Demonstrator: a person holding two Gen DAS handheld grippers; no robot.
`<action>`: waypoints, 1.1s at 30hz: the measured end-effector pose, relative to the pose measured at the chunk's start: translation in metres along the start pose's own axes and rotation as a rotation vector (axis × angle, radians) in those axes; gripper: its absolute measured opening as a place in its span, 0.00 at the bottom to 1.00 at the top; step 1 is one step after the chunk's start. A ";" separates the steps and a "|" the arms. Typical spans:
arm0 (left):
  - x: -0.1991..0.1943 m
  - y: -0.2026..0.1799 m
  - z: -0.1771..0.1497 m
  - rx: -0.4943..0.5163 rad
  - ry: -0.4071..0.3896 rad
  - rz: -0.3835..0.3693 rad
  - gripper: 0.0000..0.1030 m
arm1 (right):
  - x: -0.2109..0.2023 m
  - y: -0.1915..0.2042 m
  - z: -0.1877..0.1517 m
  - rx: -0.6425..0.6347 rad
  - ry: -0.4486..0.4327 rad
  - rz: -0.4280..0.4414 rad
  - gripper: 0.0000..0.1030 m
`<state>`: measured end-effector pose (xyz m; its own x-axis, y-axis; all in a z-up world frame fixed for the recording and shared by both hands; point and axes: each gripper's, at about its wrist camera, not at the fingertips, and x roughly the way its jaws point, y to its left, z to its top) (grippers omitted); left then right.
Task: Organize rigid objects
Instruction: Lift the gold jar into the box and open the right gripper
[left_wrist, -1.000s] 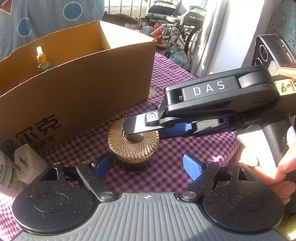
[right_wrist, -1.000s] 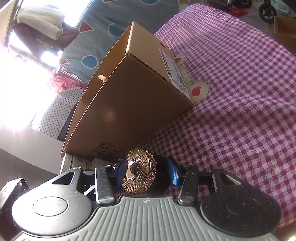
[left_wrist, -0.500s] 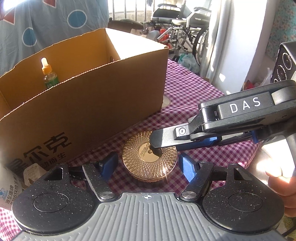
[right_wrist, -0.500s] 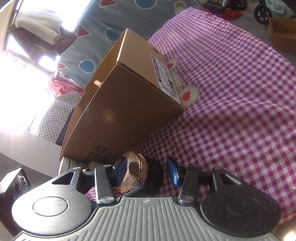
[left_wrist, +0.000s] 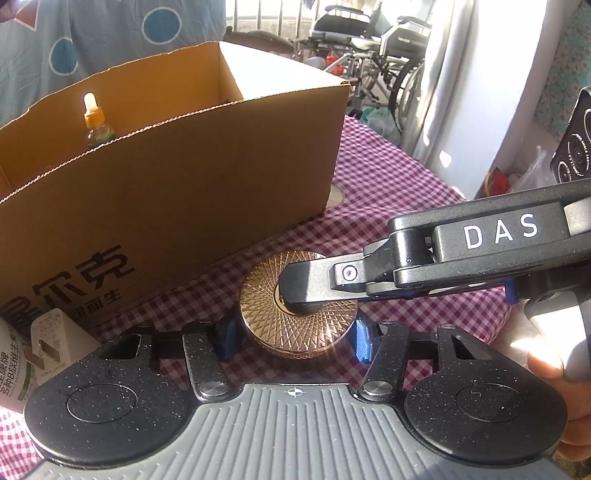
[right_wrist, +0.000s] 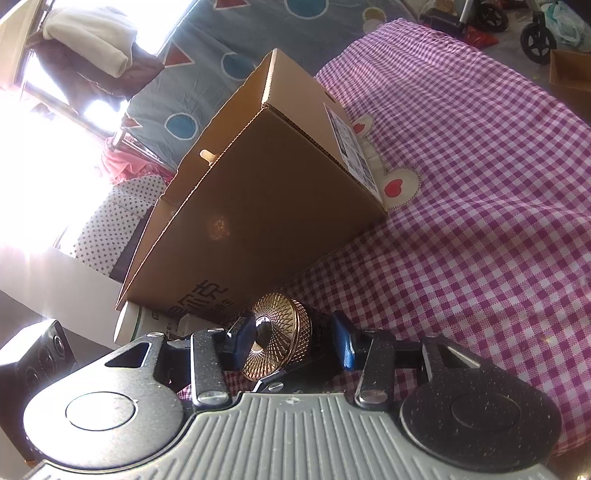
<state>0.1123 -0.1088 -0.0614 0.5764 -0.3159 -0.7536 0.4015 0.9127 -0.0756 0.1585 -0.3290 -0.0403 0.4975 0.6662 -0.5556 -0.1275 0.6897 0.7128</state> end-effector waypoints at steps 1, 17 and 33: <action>0.000 -0.001 0.000 -0.005 -0.001 -0.001 0.54 | -0.002 0.002 -0.001 -0.003 -0.001 -0.002 0.46; -0.060 -0.004 -0.002 -0.010 -0.126 0.027 0.54 | -0.030 0.048 -0.003 -0.102 -0.087 0.023 0.46; -0.096 0.015 0.070 -0.054 -0.274 0.081 0.54 | -0.043 0.121 0.071 -0.338 -0.149 0.053 0.47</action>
<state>0.1130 -0.0831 0.0556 0.7789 -0.2932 -0.5544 0.3120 0.9480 -0.0630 0.1826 -0.2944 0.1002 0.5988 0.6721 -0.4356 -0.4202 0.7267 0.5435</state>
